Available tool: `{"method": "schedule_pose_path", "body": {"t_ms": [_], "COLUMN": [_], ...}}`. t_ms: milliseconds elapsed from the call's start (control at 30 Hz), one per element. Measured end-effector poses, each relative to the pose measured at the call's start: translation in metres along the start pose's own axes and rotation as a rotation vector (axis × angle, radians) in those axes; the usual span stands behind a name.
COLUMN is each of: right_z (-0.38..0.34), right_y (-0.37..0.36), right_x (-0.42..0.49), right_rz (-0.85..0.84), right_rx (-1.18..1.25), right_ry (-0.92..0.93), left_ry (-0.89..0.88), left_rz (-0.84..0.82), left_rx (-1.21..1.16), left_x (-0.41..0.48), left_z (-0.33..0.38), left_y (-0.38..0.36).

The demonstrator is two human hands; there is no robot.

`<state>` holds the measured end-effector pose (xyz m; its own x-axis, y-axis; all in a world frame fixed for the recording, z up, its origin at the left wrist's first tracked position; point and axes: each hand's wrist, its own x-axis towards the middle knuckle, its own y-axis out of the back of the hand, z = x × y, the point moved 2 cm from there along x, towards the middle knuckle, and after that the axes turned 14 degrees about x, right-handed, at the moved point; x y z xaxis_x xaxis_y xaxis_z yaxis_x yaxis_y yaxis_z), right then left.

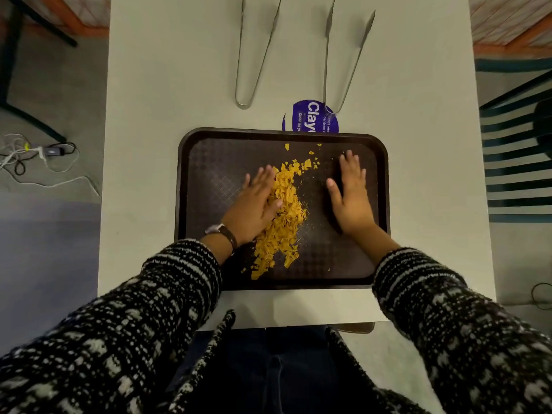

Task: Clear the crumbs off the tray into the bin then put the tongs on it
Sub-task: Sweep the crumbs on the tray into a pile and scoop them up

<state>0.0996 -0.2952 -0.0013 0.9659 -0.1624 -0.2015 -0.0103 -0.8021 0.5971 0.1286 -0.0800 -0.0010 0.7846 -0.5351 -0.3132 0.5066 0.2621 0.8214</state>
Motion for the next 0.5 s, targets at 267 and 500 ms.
{"method": "schedule_pose_path", "body": {"t_ms": [267, 500], "right_z": [-0.004, -0.043], "right_y": [-0.024, -0.058], "right_x": [0.025, 0.005], "right_rz": [-0.059, -0.307], "right_rx": [-0.192, 0.066], "right_ry": [0.032, 0.19], "left_ry": [-0.018, 0.067], "left_rz": [0.025, 0.106], "left_rx": [-0.09, -0.07], "left_x": [-0.025, -0.012], "left_z": [-0.015, -0.041], "left_y": [-0.006, 0.014]}}
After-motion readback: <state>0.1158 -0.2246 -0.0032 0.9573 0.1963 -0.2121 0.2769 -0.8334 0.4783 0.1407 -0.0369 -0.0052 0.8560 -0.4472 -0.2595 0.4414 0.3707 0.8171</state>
